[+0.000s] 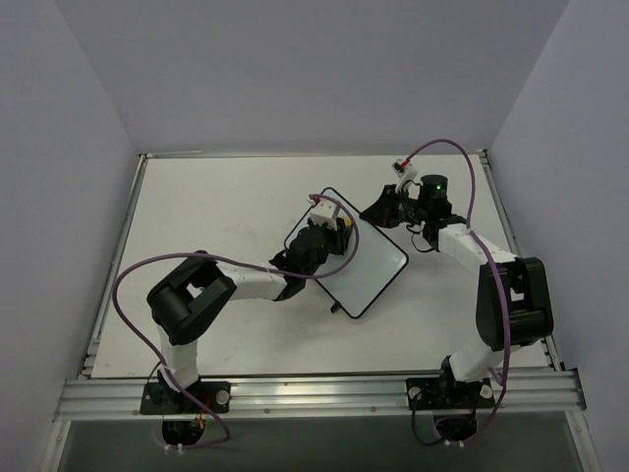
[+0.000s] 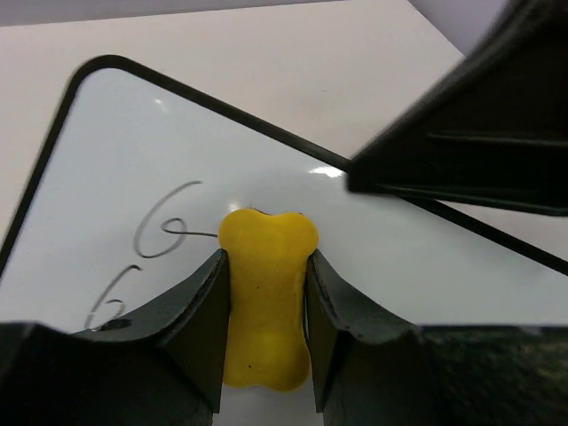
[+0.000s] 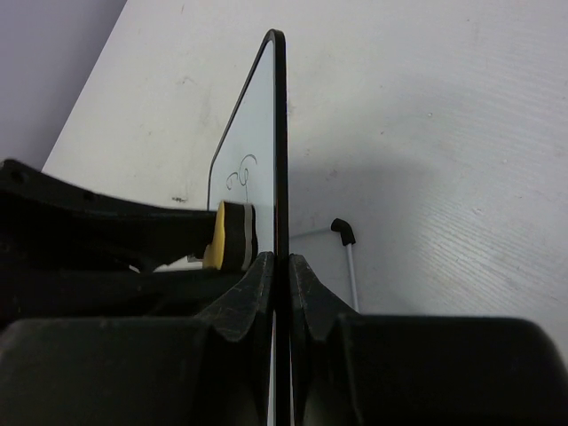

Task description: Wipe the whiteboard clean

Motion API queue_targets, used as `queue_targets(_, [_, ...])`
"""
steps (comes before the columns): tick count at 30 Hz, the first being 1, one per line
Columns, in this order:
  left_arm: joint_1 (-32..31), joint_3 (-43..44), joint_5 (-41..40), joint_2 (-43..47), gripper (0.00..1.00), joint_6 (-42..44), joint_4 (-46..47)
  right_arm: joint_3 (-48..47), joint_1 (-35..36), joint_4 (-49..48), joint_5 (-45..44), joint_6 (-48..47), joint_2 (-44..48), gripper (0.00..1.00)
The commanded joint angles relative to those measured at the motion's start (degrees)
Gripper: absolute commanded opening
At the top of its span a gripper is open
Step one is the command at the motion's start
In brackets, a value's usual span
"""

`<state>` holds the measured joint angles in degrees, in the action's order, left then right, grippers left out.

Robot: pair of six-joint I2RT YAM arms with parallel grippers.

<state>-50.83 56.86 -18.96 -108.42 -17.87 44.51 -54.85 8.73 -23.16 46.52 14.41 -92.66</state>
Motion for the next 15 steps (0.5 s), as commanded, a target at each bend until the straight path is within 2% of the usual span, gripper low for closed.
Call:
queue_targets(1, [4.9,-0.3,-0.3,-2.0,0.02,-1.6,-11.7,-1.3,2.8,1.8,5.3,-0.3,1.1,0.00])
queue_targets(7, [9.9,-2.3,-0.1,-1.8,0.02,-2.5,-12.5,-1.0,3.0,1.7,5.2,-0.5,1.4,0.00])
queue_targets(15, [11.1,-4.8,1.1,-1.9,0.02,-2.3,-9.5,-0.8,3.0,1.7,5.1,-0.5,1.7,0.00])
